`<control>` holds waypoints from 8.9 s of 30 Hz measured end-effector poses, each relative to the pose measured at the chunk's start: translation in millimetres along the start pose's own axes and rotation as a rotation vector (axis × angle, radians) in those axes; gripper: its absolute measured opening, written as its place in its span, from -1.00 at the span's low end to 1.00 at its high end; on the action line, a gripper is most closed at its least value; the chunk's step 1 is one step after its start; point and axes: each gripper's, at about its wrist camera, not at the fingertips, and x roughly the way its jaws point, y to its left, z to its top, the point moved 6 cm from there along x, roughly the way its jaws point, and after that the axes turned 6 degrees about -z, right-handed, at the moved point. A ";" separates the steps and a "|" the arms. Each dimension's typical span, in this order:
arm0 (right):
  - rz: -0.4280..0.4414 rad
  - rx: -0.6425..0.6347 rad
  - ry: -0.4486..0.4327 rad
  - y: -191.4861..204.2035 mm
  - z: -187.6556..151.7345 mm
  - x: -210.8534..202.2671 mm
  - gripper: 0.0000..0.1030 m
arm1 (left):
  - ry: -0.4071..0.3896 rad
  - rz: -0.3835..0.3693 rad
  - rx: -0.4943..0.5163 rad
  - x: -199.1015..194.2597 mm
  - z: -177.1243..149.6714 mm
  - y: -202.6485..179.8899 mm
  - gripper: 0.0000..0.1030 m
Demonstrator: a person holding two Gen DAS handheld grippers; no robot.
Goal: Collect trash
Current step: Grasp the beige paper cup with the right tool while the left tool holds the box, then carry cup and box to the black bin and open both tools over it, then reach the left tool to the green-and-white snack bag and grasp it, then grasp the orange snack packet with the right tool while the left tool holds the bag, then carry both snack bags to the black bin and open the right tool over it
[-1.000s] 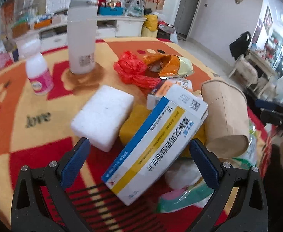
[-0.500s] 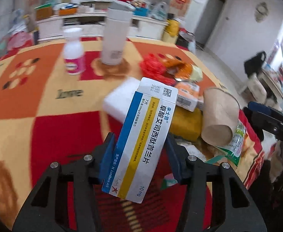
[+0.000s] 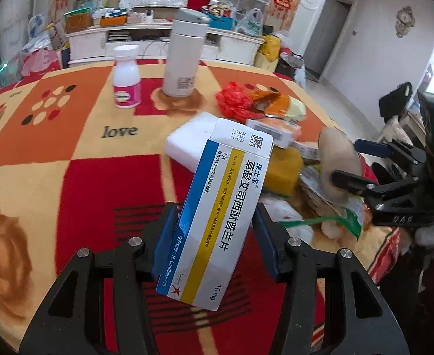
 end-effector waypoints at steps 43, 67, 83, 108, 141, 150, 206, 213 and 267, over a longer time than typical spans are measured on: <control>0.272 0.455 -0.063 -120.0 -70.9 -48.5 0.33 | -0.083 -0.178 0.126 -9.5 47.9 -155.7 -0.02; -0.034 0.678 -0.030 -275.7 -180.0 -76.4 0.34 | 0.045 -0.274 0.236 105.2 46.4 -325.7 -0.02; -0.116 0.815 0.036 -333.2 -243.1 -71.8 0.34 | 0.130 -0.340 0.288 167.3 35.6 -401.8 -0.02; -0.177 0.921 0.096 -360.7 -269.2 -38.6 0.34 | 0.205 -0.410 0.146 234.0 45.2 -424.0 0.01; -0.163 0.848 0.089 -325.8 -238.3 -50.7 0.49 | 0.081 -0.164 0.155 175.8 42.9 -359.0 0.25; -0.103 0.779 0.045 -287.4 -200.1 -60.1 0.50 | 0.064 -0.125 0.114 144.4 40.6 -316.2 0.25; 0.214 0.446 0.099 -136.3 -119.3 1.0 0.62 | 0.222 0.026 -0.095 126.1 6.8 -143.2 0.11; 0.234 0.397 0.109 -116.6 -108.1 8.7 0.64 | 0.204 -0.044 -0.137 92.4 5.4 -126.3 -0.37; 0.099 0.429 -0.015 -166.5 -131.1 -50.9 0.12 | 0.040 -0.234 0.085 26.1 65.2 -239.9 -0.38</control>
